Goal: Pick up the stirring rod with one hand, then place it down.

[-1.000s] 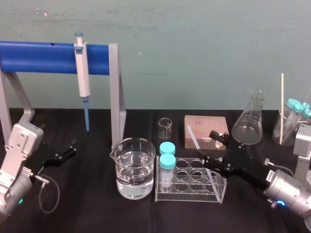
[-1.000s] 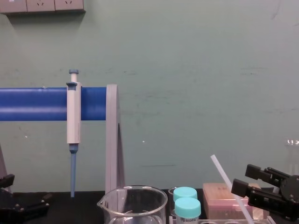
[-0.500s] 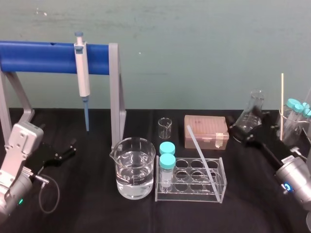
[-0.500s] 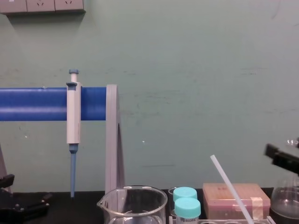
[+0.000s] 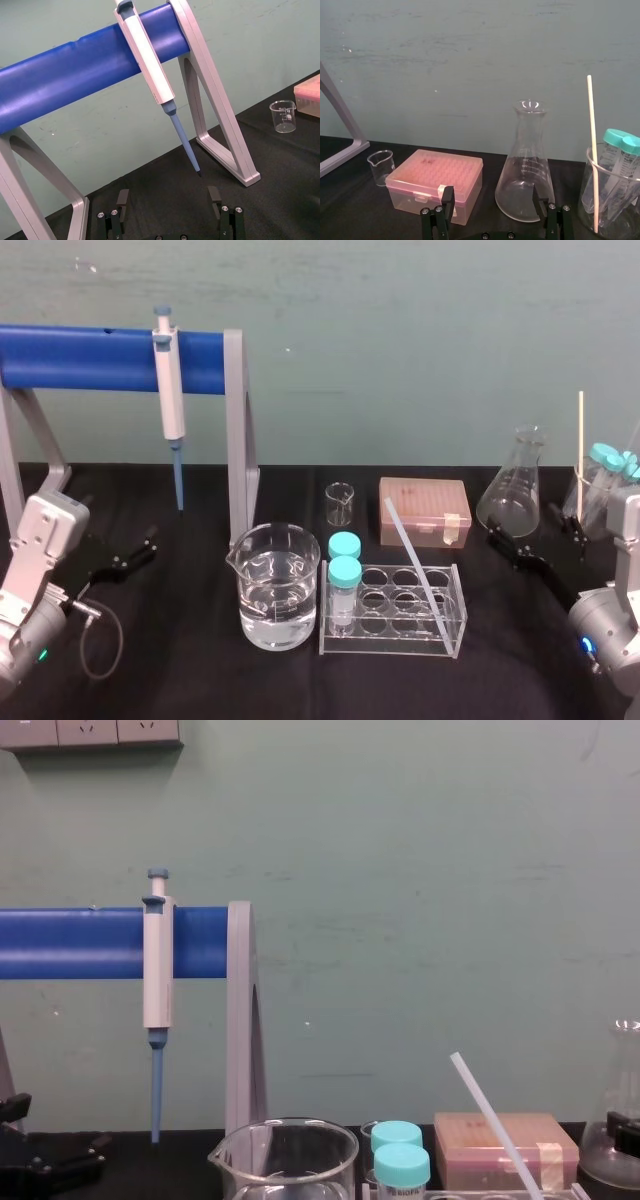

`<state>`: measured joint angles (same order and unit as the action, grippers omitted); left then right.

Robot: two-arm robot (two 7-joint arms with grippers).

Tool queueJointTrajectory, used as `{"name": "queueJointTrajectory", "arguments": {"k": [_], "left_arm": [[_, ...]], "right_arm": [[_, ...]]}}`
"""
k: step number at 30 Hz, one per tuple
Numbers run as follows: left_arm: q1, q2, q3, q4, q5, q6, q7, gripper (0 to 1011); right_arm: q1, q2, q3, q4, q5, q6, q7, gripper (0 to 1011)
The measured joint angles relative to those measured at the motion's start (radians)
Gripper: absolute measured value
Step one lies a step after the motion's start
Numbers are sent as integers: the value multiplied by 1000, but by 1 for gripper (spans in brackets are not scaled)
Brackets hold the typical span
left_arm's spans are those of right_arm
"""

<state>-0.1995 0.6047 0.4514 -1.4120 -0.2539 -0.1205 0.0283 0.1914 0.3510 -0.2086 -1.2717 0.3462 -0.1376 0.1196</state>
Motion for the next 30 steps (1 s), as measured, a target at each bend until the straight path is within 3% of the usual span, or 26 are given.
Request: {"name": "queueJointTrajectory", "arguments": {"k": [30], "left_arm": [[0,0,0,0,0,0,0,1000]], "right_arm": [[3,1,-1,1,5,-24,4,1000]]}}
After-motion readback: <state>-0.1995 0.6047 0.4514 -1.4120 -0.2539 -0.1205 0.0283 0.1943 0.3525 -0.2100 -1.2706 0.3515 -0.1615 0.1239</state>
